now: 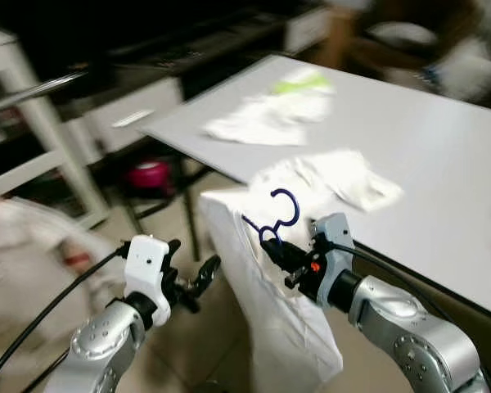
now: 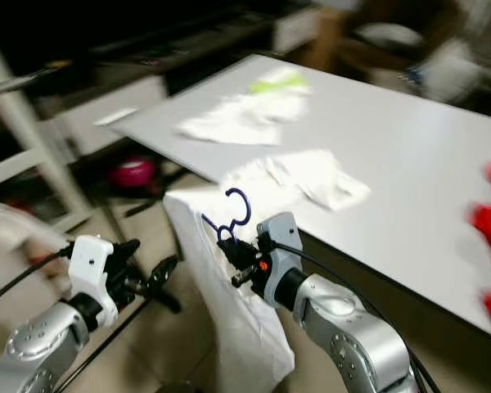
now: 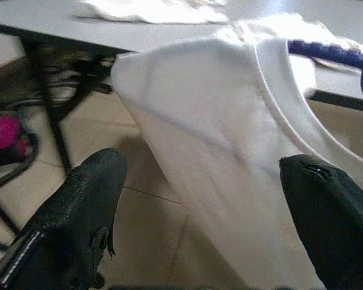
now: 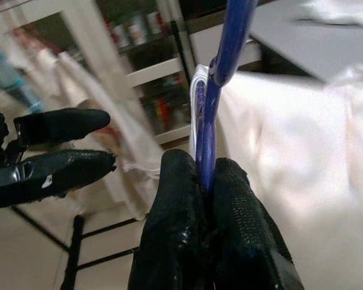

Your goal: Hang hanger

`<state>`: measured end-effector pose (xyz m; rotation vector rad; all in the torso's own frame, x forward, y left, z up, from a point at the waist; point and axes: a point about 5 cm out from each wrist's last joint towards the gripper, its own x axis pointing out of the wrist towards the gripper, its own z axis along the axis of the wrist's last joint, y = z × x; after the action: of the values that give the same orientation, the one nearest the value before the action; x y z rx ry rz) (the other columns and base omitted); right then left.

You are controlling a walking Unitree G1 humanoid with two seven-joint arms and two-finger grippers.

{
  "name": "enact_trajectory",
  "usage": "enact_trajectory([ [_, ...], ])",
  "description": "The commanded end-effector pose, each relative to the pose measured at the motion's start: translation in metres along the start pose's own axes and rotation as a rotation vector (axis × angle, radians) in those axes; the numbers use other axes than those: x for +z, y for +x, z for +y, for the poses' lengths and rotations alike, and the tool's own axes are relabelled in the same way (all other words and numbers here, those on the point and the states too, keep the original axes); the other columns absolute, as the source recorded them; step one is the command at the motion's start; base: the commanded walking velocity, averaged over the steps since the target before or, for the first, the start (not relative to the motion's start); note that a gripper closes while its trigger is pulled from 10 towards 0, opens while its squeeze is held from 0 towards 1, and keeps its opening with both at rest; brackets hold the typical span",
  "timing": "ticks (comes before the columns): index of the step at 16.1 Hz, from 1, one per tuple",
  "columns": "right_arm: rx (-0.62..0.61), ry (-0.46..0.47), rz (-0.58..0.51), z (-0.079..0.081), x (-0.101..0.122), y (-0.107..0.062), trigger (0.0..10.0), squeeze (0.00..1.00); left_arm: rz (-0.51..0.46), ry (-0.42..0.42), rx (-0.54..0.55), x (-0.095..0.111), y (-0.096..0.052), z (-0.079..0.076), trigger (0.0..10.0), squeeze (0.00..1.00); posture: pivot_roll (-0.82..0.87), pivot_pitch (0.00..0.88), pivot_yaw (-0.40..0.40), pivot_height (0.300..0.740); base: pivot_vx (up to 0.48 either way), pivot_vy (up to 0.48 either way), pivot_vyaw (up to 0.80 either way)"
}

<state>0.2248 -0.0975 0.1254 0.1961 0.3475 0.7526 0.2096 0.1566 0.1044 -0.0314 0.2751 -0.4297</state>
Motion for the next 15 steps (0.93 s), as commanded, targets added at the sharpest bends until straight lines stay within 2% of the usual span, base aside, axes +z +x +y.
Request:
enact_trajectory([
  [1,0.024,-0.016,-0.028,0.0033,0.0063,0.0005,10.0,0.0,0.007,0.013,0.018,-0.0003,0.0006,0.0028,10.0,1.0,-0.01,0.0,0.028,0.74,0.0,0.0,0.8],
  [15,0.023,-0.029,-0.014,0.0018,0.0026,-0.0009,10.0,0.0,0.036,0.034,0.007,-0.0048,0.0001,0.001,10.0,1.0,-0.01,0.0,0.028,0.74,0.0,0.0,0.8],
])
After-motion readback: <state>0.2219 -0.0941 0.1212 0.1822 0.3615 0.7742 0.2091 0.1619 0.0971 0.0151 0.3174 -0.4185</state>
